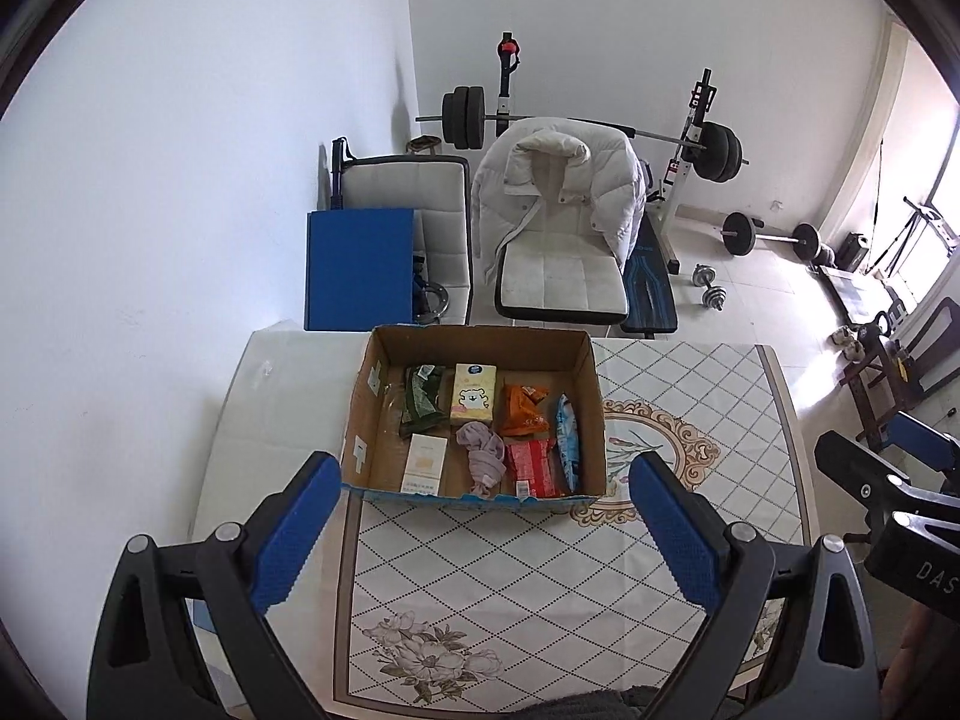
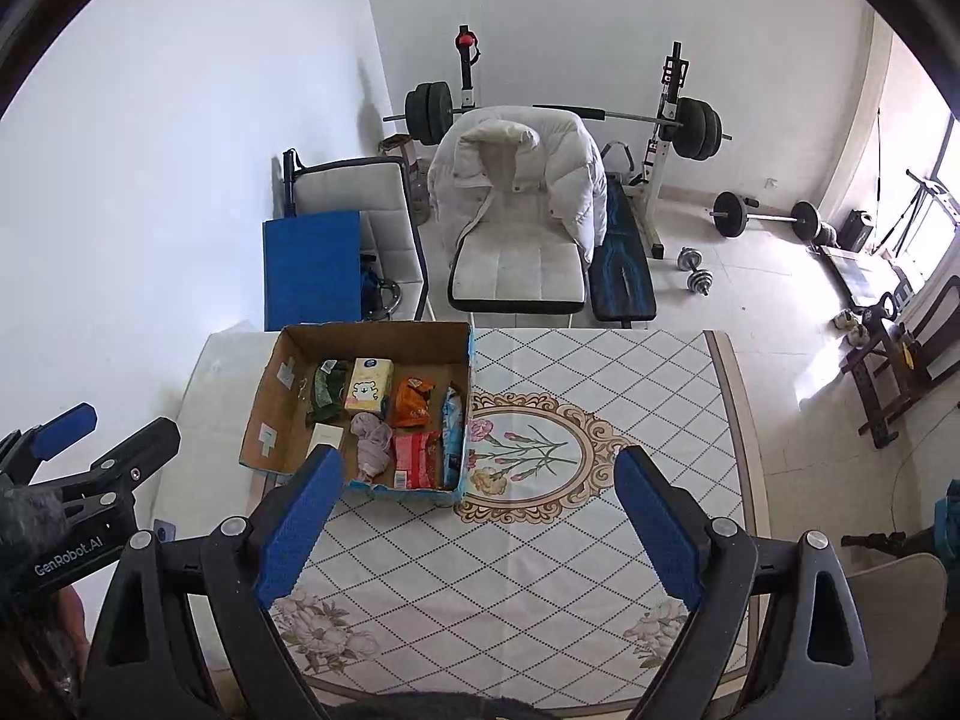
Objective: Organize soft objects
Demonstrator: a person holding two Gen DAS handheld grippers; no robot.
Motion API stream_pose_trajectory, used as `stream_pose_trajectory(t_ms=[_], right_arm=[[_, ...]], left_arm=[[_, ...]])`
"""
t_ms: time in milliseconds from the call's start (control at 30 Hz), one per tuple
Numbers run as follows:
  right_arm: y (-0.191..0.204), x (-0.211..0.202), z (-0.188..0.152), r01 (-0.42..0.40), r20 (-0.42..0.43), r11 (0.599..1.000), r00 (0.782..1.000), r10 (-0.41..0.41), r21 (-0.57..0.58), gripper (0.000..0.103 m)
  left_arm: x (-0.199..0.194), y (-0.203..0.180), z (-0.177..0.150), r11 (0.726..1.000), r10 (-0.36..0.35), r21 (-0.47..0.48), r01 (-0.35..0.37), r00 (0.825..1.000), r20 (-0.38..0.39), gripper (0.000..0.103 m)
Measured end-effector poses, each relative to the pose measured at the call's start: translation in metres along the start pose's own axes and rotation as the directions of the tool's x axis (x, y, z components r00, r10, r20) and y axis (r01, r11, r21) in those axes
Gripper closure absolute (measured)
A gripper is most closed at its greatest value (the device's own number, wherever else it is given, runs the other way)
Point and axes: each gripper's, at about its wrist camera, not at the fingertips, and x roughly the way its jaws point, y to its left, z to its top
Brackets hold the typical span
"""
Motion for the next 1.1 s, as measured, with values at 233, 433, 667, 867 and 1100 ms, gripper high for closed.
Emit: stream_pose_trajectory(t_ms=[233, 433, 667, 867, 1100], right_arm=[[0.005, 0.000, -0.003, 0.000, -0.002, 1.000, 1.000, 0.000, -0.014, 0.009], [0.005, 0.002, -0.007, -0.001, -0.009, 1.000, 1.000, 0.001, -0.008, 0.009], [0.002, 0.000, -0.009, -0.002, -0.006, 1.000, 1.000, 0.002, 0.002, 0.009], [0.000, 0.000, -0.010, 0.001, -0.002, 1.000, 1.000, -0.001, 0.002, 0.009], [-0.002, -0.001, -0.012, 0.008, 0.000, 1.000, 1.000, -0.008, 0.003, 0.009]], left_arm=[[-0.002, 0.000, -0.007, 1.000, 0.009, -0.006, -0.009, 1.000, 0.001, 0.004], [-0.004, -0.001, -0.011, 1.000, 0.005, -0.011, -0.005, 1.000, -0.002, 0.004], [-0.005, -0.003, -0.011, 1.000, 0.003, -0.012, -0.003, 1.000, 0.002, 0.004], [-0.005, -0.003, -0.011, 1.000, 0.004, -0.013, -0.004, 1.000, 0.002, 0.004], [-0.006, -0.006, -0.012, 1.000, 0.002, -0.015, -0.002, 1.000, -0.004, 0.004]])
